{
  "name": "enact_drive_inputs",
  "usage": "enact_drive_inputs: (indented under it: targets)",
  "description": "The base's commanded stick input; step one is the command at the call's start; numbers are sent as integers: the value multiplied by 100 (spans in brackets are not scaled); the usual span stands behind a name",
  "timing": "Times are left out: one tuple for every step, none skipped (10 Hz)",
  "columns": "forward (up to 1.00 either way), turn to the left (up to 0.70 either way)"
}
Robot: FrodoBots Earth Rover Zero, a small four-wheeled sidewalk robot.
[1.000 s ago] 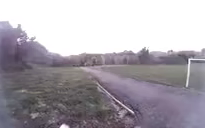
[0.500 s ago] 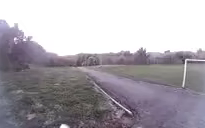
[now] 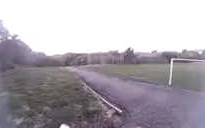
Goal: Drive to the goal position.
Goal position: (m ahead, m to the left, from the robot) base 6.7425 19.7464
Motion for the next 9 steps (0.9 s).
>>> enact_drive_inputs:
  targets:
    - [0,-70]
    - [0,-70]
    - [0,-70]
    - [0,-70]
    - [0,-55]
    - [0,-14]
    - [0,0]
    - [0,0]
    - [0,0]
